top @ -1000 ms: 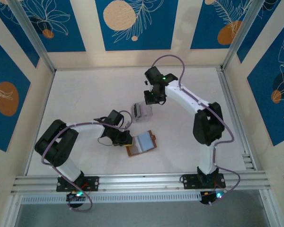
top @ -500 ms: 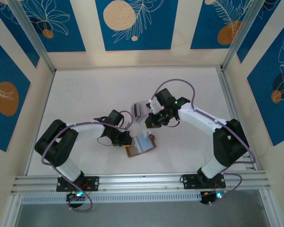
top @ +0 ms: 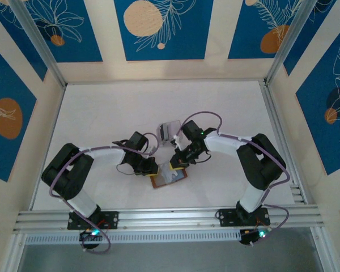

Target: Put the credit cards into the card holder

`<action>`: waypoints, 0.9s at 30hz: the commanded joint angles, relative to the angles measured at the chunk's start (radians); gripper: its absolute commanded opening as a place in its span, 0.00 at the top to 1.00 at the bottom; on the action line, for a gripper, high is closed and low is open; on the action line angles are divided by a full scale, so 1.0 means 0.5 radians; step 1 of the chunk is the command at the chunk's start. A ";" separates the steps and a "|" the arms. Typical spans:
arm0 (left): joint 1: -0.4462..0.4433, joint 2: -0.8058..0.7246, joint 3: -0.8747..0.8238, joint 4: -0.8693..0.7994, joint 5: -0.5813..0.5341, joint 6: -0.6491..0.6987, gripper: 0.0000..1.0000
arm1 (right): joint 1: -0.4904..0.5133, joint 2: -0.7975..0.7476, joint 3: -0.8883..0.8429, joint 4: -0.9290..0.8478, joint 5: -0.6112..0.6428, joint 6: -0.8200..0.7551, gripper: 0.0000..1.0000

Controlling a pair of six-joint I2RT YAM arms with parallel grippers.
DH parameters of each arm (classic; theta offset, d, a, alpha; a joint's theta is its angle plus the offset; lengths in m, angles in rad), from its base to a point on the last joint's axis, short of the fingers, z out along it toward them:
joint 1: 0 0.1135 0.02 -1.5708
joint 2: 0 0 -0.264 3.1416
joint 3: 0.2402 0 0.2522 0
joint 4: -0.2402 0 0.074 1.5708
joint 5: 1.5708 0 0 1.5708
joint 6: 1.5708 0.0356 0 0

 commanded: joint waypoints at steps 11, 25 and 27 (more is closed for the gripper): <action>-0.022 0.037 0.028 -0.106 -0.063 0.069 0.89 | -0.014 0.108 -0.062 -0.035 0.150 0.045 1.00; -0.022 0.042 0.021 -0.104 -0.064 0.059 0.89 | -0.080 0.122 -0.099 -0.030 0.201 0.089 1.00; -0.022 0.043 0.021 -0.103 -0.065 0.059 0.90 | -0.076 0.131 -0.098 -0.019 0.187 0.089 1.00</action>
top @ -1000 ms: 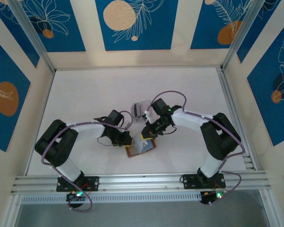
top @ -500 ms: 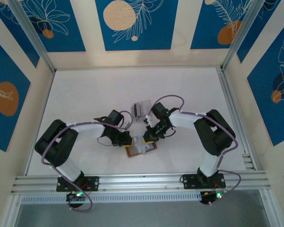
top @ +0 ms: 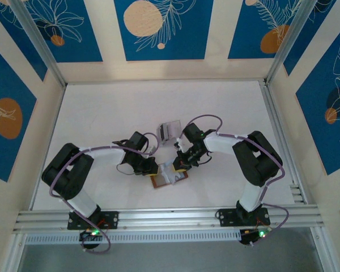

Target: Put the credit cards into the card holder

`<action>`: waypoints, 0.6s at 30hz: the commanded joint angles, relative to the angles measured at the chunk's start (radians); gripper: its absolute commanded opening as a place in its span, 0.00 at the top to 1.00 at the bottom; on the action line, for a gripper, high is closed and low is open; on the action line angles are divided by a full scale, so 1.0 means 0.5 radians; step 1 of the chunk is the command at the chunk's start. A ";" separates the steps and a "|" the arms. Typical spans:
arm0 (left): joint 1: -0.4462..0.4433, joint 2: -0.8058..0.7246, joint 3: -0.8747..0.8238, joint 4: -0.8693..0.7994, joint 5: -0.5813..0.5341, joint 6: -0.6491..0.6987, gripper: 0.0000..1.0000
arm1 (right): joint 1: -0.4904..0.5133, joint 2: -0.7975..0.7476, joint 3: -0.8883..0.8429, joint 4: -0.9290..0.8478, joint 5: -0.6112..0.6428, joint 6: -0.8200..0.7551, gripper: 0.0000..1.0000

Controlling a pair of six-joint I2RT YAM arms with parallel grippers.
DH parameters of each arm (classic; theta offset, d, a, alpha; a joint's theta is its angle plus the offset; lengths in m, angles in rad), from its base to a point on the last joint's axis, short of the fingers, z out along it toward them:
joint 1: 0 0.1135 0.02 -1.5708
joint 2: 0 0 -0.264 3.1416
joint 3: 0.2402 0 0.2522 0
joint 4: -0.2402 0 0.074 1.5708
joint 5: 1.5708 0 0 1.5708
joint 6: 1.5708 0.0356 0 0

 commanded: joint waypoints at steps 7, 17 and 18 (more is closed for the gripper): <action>-0.024 0.071 0.002 -0.074 -0.058 0.059 0.89 | -0.018 0.110 0.003 -0.025 -0.042 -0.003 1.00; -0.025 0.087 -0.026 -0.054 -0.058 0.062 0.89 | -0.017 0.158 0.039 0.060 -0.275 -0.004 1.00; -0.023 0.091 -0.026 -0.054 -0.057 0.065 0.89 | -0.019 0.158 0.038 0.074 -0.293 -0.003 1.00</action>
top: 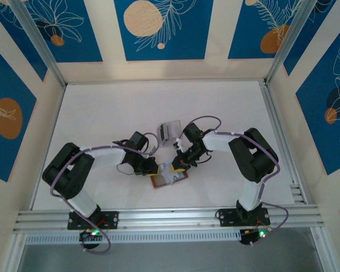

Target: Put the credit cards into the card holder

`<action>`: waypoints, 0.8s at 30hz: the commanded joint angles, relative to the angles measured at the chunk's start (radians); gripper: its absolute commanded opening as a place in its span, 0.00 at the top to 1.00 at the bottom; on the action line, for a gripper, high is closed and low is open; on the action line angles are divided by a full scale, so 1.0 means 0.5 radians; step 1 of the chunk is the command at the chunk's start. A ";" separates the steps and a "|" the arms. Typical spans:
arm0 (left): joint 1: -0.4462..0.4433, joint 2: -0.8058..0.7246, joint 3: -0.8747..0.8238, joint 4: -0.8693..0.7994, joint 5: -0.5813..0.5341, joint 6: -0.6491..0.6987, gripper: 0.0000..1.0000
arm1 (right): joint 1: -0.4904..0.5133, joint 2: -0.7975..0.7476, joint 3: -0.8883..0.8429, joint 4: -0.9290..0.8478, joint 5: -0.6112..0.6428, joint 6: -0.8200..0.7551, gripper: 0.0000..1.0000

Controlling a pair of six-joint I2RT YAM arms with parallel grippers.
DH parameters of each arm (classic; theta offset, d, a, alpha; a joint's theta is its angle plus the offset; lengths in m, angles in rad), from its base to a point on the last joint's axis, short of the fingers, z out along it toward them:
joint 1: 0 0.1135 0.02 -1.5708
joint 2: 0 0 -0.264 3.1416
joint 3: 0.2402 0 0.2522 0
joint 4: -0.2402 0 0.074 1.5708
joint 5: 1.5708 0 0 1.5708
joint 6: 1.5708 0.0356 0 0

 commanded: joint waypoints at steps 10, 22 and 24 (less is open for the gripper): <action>-0.024 0.078 -0.037 -0.054 -0.057 0.065 0.89 | 0.005 0.085 -0.008 0.189 -0.253 0.019 1.00; -0.022 0.060 -0.028 -0.069 -0.052 0.071 0.89 | 0.008 0.125 -0.032 0.294 -0.296 0.006 1.00; -0.023 0.049 -0.025 -0.080 -0.054 0.079 0.89 | 0.013 0.135 0.004 0.211 -0.203 -0.044 1.00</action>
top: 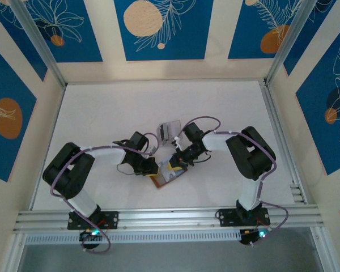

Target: Put the credit cards into the card holder

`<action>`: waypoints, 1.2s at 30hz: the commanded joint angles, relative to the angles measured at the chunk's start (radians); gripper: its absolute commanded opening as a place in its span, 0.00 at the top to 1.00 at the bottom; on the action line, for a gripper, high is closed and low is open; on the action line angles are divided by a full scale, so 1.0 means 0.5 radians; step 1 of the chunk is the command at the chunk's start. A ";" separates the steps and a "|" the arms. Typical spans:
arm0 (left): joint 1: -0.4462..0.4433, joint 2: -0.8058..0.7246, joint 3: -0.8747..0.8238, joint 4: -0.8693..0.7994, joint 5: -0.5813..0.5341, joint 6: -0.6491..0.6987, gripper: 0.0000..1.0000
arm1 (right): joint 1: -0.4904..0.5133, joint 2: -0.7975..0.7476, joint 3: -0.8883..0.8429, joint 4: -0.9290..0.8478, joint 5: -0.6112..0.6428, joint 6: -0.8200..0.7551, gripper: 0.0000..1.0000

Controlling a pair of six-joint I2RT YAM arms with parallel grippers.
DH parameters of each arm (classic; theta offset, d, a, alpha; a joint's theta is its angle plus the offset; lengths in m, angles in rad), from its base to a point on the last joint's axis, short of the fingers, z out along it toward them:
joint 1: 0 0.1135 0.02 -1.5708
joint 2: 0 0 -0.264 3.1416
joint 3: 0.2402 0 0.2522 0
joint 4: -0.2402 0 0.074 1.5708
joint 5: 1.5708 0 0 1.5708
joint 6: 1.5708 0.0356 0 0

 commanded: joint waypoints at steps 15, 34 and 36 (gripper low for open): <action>0.010 -0.045 0.032 -0.188 -0.118 0.117 0.85 | 0.042 0.050 0.001 -0.158 0.389 -0.048 1.00; -0.103 0.157 0.342 -0.318 -0.053 0.219 0.80 | 0.033 -0.517 -0.721 0.186 0.790 0.798 1.00; -0.122 0.200 0.376 -0.323 -0.049 0.226 0.80 | 0.039 -0.616 -0.791 0.212 0.824 0.899 1.00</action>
